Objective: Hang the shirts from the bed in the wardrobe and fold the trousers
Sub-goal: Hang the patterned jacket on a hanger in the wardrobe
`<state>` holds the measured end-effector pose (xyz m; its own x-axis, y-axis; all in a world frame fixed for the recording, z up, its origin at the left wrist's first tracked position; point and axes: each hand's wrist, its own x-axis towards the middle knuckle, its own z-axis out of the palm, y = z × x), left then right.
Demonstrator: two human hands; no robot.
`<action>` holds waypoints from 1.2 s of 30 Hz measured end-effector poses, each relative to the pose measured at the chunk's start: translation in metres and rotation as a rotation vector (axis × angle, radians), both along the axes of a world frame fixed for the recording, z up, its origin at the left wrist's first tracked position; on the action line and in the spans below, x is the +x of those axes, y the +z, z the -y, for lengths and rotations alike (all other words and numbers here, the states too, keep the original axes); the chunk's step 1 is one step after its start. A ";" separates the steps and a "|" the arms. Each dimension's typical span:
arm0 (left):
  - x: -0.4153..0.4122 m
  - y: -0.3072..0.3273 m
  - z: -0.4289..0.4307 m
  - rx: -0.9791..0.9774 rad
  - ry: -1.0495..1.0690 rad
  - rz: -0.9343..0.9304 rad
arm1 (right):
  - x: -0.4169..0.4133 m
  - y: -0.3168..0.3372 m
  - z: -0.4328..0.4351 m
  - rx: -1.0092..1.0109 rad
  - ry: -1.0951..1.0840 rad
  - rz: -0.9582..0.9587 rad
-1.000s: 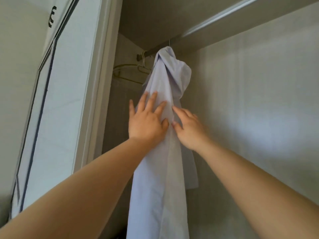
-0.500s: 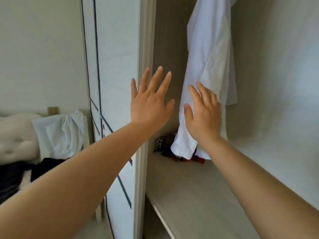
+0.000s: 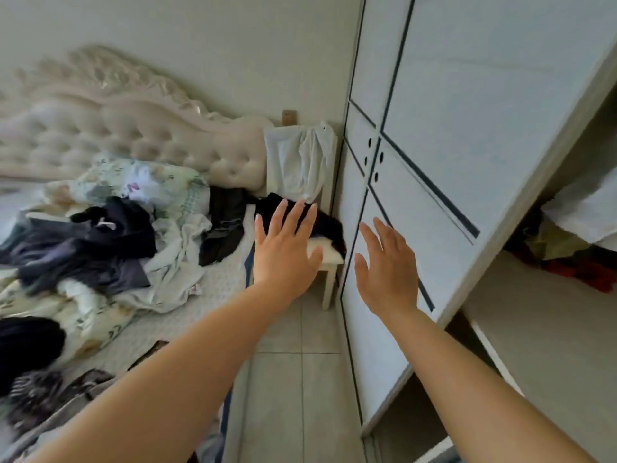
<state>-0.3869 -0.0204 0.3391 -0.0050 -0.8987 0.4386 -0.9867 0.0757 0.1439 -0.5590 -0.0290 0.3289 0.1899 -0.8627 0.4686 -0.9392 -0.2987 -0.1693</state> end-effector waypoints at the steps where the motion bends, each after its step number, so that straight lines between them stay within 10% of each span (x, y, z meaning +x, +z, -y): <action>1: 0.023 -0.010 -0.006 0.026 0.040 -0.018 | 0.023 -0.008 0.000 0.029 0.032 0.002; 16: 0.235 -0.140 -0.098 0.319 0.499 -0.225 | 0.288 -0.121 -0.015 0.350 0.498 -0.106; 36: 0.383 -0.322 -0.187 0.620 1.072 -0.786 | 0.417 -0.302 -0.008 0.898 0.682 -0.483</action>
<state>-0.0037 0.1670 0.0168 0.8247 -0.3601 -0.4361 -0.1839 -0.9000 0.3953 -0.1423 -0.0208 0.0264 0.7182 -0.4988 -0.4852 -0.6596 -0.7102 -0.2462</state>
